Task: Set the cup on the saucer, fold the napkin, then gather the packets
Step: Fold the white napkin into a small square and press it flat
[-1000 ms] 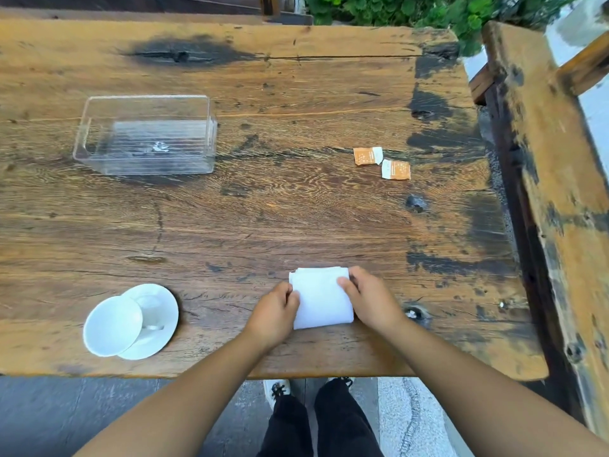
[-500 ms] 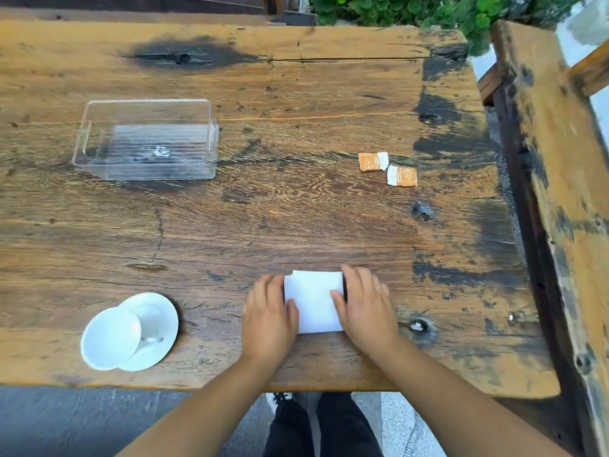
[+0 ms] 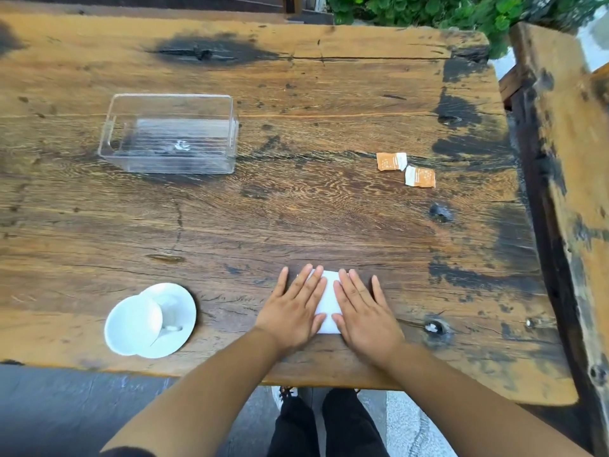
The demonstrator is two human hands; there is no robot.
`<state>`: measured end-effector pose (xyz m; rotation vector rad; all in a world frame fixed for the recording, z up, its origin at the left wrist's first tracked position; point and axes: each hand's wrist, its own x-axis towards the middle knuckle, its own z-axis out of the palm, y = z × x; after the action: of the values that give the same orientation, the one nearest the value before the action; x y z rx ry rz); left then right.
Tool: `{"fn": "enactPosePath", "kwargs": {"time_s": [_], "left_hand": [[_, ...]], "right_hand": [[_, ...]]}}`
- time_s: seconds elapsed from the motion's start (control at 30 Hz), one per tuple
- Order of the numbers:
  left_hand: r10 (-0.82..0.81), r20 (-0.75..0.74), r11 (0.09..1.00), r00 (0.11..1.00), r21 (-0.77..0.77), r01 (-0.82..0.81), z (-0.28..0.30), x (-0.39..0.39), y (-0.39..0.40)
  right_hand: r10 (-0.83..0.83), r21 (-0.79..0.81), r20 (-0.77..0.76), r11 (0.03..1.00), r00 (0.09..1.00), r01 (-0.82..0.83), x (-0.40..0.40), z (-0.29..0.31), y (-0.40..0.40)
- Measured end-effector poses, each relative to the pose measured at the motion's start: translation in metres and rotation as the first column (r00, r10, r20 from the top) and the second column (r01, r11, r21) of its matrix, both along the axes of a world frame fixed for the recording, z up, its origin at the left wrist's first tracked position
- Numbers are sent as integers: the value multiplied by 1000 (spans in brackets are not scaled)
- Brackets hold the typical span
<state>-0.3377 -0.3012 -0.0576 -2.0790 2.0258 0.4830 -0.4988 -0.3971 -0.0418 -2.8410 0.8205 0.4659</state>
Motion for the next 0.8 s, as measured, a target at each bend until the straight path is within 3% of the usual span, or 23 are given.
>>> {"fn": "enactPosePath", "kwargs": {"time_s": [0.37, 0.7, 0.8], "left_hand": [[81, 19, 997, 996, -1, -81, 19, 67, 109], [86, 41, 996, 995, -30, -85, 17, 74, 118], [140, 18, 986, 990, -97, -138, 33, 65, 104]], "right_hand": [[86, 53, -20, 995, 996, -85, 74, 5, 96], [119, 50, -21, 992, 993, -118, 79, 9, 102], [94, 57, 70, 994, 993, -98, 77, 24, 92]]}}
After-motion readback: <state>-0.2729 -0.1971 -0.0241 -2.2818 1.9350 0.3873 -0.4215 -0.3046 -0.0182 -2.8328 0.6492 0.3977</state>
